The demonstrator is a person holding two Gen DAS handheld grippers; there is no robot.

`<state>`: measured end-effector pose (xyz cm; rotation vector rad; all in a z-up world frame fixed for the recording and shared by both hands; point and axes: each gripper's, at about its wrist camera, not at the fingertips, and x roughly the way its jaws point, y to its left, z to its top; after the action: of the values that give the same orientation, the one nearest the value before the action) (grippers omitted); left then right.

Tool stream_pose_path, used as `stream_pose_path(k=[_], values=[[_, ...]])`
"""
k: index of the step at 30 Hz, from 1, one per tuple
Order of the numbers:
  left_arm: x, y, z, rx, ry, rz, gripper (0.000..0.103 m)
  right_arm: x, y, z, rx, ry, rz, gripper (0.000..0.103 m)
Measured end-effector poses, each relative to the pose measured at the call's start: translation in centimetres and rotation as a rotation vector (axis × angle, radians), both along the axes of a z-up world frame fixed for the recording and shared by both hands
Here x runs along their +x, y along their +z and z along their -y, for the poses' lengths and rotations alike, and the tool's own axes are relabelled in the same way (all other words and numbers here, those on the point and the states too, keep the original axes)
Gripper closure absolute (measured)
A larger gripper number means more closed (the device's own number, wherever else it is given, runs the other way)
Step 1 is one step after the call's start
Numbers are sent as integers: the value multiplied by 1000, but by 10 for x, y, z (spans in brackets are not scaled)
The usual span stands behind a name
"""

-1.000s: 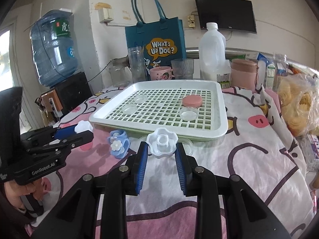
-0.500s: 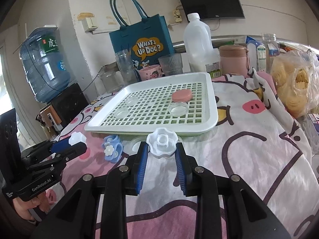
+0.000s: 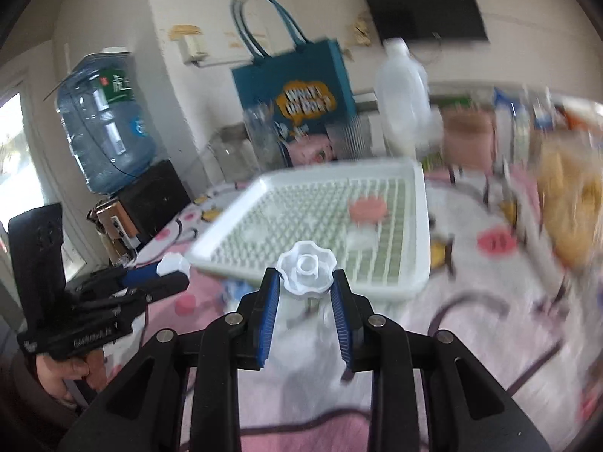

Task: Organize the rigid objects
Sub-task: 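Carry both white flower caps over the grid tray and open both tools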

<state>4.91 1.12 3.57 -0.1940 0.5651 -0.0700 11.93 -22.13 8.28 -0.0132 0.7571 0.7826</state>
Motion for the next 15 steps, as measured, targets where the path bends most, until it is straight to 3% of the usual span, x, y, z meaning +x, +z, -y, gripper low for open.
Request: stream_pose_path(k=[3, 8, 11, 15], values=[[29, -11, -19, -25, 50, -85, 71, 19, 9, -18, -41, 38, 8, 76], [64, -54, -44, -61, 129, -221, 71, 58, -46, -53, -171, 60, -183, 76], [72, -68, -48, -57, 147, -255, 71, 68, -74, -72, -245, 65, -209, 76], [81, -74, -46, -42, 147, -258, 71, 76, -87, -86, -289, 51, -195, 76]])
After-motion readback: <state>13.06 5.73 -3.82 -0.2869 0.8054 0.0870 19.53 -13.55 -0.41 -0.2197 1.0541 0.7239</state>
